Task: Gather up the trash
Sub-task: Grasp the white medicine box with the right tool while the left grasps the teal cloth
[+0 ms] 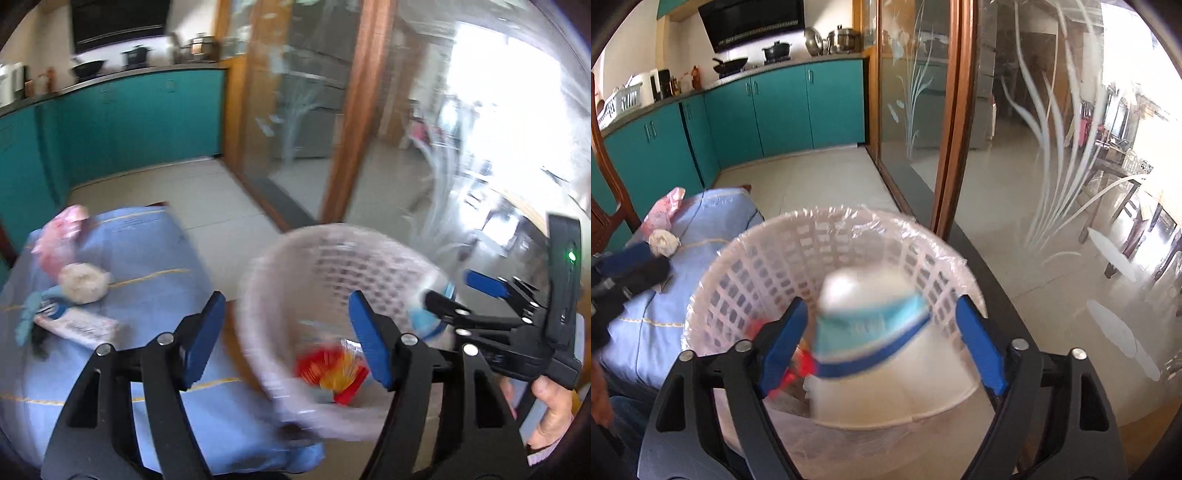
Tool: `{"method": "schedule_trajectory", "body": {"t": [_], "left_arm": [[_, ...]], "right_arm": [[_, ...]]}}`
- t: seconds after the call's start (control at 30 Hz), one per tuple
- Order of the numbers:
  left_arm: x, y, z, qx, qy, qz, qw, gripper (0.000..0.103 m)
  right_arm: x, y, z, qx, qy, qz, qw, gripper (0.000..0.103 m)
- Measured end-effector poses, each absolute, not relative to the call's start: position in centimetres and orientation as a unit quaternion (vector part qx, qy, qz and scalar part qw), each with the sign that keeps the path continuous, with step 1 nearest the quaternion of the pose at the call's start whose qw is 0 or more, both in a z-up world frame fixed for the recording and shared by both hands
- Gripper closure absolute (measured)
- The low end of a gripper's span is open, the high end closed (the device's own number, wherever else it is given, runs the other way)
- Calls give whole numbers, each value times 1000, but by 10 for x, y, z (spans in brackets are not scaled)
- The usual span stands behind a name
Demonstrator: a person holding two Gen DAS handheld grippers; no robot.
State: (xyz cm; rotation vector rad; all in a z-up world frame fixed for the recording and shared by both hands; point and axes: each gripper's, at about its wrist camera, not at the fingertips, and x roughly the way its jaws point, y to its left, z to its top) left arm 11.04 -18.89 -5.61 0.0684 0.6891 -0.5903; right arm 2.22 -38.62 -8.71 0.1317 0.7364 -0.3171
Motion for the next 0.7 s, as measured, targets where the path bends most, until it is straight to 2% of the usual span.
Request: {"method": "schedule_trajectory", "body": {"t": [0.23, 0.33, 0.4, 0.53, 0.7], "left_arm": [[169, -66, -68, 12, 348, -73, 935, 33], [194, 1, -74, -24, 368, -5, 929, 33], [198, 31, -77, -7, 354, 35, 935, 31], [199, 59, -87, 4, 333, 63, 941, 30], [212, 74, -99, -39, 352, 8, 935, 29]], "right_arm": [[48, -338, -74, 47, 339, -78, 936, 21], [81, -279, -68, 14, 354, -13, 935, 21], [104, -239, -71, -4, 367, 44, 929, 21], [166, -142, -98, -77, 395, 147, 904, 21], [230, -94, -141, -105, 449, 206, 863, 21]]}}
